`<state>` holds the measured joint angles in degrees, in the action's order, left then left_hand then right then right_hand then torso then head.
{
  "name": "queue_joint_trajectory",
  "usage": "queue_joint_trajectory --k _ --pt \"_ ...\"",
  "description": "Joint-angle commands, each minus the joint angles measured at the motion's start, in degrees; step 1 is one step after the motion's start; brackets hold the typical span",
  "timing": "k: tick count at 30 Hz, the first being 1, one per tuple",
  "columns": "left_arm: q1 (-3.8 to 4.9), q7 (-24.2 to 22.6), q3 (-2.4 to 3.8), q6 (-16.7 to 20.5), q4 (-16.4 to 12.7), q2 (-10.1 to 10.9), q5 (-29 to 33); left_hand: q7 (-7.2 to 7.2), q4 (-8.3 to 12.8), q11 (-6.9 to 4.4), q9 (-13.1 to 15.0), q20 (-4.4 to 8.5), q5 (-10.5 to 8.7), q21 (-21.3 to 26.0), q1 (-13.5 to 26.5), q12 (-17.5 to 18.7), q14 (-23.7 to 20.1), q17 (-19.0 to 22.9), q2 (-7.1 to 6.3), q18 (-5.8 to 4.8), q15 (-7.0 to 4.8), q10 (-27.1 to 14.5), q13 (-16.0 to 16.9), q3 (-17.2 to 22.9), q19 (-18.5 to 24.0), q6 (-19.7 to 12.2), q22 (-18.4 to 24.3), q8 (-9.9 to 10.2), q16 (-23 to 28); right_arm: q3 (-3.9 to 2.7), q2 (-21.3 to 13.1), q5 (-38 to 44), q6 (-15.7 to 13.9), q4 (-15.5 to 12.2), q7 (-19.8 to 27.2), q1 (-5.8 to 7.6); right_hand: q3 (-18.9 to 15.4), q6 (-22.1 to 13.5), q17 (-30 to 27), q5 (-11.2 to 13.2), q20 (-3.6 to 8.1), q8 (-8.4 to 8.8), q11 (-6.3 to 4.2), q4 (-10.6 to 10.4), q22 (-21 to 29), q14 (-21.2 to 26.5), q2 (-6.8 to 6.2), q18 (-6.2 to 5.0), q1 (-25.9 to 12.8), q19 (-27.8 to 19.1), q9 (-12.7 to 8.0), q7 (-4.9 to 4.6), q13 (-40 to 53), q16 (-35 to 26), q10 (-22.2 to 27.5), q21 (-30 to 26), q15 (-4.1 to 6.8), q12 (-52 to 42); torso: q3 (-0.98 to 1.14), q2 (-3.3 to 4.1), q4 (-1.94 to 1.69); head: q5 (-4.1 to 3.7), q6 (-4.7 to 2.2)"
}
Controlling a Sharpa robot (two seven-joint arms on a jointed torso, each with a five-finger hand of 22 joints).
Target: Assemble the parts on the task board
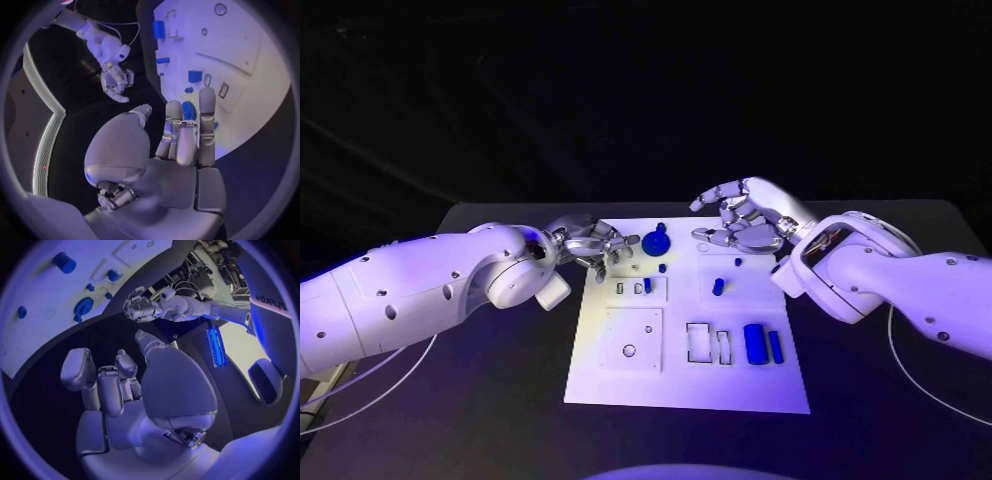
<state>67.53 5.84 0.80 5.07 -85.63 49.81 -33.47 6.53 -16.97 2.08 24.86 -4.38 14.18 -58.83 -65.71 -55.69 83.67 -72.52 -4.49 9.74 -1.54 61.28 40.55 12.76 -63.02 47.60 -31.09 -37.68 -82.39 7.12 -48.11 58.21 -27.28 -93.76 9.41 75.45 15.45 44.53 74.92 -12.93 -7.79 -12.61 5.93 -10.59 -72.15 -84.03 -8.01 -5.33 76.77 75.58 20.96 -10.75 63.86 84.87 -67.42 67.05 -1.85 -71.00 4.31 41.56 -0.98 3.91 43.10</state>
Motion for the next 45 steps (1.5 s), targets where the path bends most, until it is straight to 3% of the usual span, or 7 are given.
queue_joint_trajectory --k 1,10,17,21,28,33,45 --pt "1.19 12.2 0.08 -8.0 0.3 -1.0 -13.3 -1.02 0.1 -0.67 2.4 0.55 -0.61 -3.6 1.4 -6.0 1.5 -2.4 -0.09 -0.29 -0.56 3.5 6.4 -0.9 -2.1 0.0 -4.9 -3.3 -1.3 -0.07 -0.9 -6.3 -1.3 0.5 4.2 0.64 0.2 0.5 2.7 -0.3 0.25 -0.19 -0.01 -0.2 0.0 -2.7 0.16 -0.47 0.2 -0.2 0.1 -0.09 0.0 -0.2 0.3 -0.3 0.32 0.2 -0.13 -0.35 -0.02 0.29 0.25" --pt "3.22 19.8 0.03 -10.2 1.4 -4.2 -19.5 -1.49 0.1 -1.09 4.3 0.94 -1.46 -5.5 2.7 -8.2 1.9 -3.2 -0.62 -0.61 -0.96 4.3 8.6 -1.9 -2.8 -0.5 -7.2 -5.6 -1.7 -0.1 -1.6 -5.5 -1.2 2.0 3.8 1.26 0.1 0.5 2.6 -0.4 0.3 -0.28 -0.05 -0.4 0.1 -2.6 -0.02 -0.48 -0.1 -0.2 0.1 -0.05 -0.2 -0.2 0.4 -0.4 0.36 0.3 -0.11 -0.34 0.01 0.7 0.6" --pt "4.16 22.3 -0.09 -10.2 2.8 -6.5 -21.4 -1.67 0.1 -1.26 4.8 1.05 -1.33 -6.5 2.8 -9.0 2.3 -4.2 -0.47 -0.87 -1.1 4.9 9.5 -2.0 -3.6 -0.6 -8.9 -6.2 -2.1 -0.1 -1.6 -4.8 -1.0 2.8 3.1 1.32 0.1 0.4 2.5 -0.6 0.33 -0.28 -0.07 -0.5 0.0 -2.6 -0.19 -0.47 -0.2 -0.2 0.1 -0.04 -0.3 -0.3 0.4 -0.4 0.39 0.4 -0.09 -0.29 0.05 0.72 0.53" --pt "4.68 23.4 -0.5 -10.8 3.5 -7.7 -22.0 -1.75 0.0 -1.33 5.1 1.12 -1.3 -7.0 3.0 -9.2 2.5 -4.7 -0.42 -0.98 -1.18 5.0 9.6 -2.1 -3.9 -0.6 -9.6 -6.4 -2.4 -0.1 -1.6 -4.5 -1.0 3.0 2.7 1.33 0.1 0.3 2.5 -0.7 0.34 -0.27 -0.07 -0.5 0.1 -2.6 -0.25 -0.47 -0.3 -0.2 0.0 -0.04 -0.3 -0.3 0.4 -0.5 0.4 0.3 -0.09 -0.31 -0.13 0.61 0.7" --pt "5.55 24.7 -1.34 -12.1 5.2 -9.8 -22.6 -1.79 0.0 -1.38 5.3 1.17 -1.25 -7.4 3.3 -9.1 2.6 -4.9 -0.18 -1.06 -1.23 4.8 9.4 -2.2 -4.1 -0.7 -10.2 -6.7 -2.5 -0.09 -1.7 -4.2 -1.1 3.2 2.0 1.33 0.0 0.2 2.4 -0.9 0.37 -0.28 -0.07 -0.7 0.1 -2.6 -0.39 -0.48 -0.5 -0.2 0.0 -0.04 -0.4 -0.4 0.4 -0.6 0.41 0.4 -0.09 -0.32 -0.1 0.74 0.8" --pt "5.85 25.1 -1.88 -13.2 6.5 -11.2 -22.8 -1.82 0.0 -1.4 5.5 1.2 -1.11 -7.6 3.4 -9.1 2.7 -5.1 0.1 -1.11 -1.26 4.7 9.3 -2.1 -4.2 -0.9 -10.5 -6.8 -2.6 -0.09 -1.7 -4.0 -1.1 3.3 1.6 1.31 0.0 0.1 2.4 -1.0 0.38 -0.28 -0.07 -0.8 0.2 -2.6 -0.41 -0.51 -0.6 -0.3 0.0 -0.04 -0.4 -0.4 0.4 -0.7 0.41 0.4 0.0 -0.26 0.01 0.66 0.87" --pt "5.93 24.8 -2.96 -15.0 8.8 -14.2 -22.9 -1.8 0.1 -1.4 5.6 1.22 -1.01 -7.9 3.5 -8.8 2.7 -5.1 0.33 -1.18 -1.26 4.4 8.9 -2.0 -4.4 -1.0 -10.9 -6.8 -2.6 -0.08 -1.4 -3.9 -0.9 3.7 1.2 1.15 0.0 0.1 2.2 -1.2 0.39 -0.3 -0.07 -0.9 0.4 -2.6 -0.39 -0.56 -0.7 -0.4 0.0 -0.04 -0.7 -0.5 0.7 -1.0 0.42 0.6 -0.03 -0.25 0.01 0.38 0.98"
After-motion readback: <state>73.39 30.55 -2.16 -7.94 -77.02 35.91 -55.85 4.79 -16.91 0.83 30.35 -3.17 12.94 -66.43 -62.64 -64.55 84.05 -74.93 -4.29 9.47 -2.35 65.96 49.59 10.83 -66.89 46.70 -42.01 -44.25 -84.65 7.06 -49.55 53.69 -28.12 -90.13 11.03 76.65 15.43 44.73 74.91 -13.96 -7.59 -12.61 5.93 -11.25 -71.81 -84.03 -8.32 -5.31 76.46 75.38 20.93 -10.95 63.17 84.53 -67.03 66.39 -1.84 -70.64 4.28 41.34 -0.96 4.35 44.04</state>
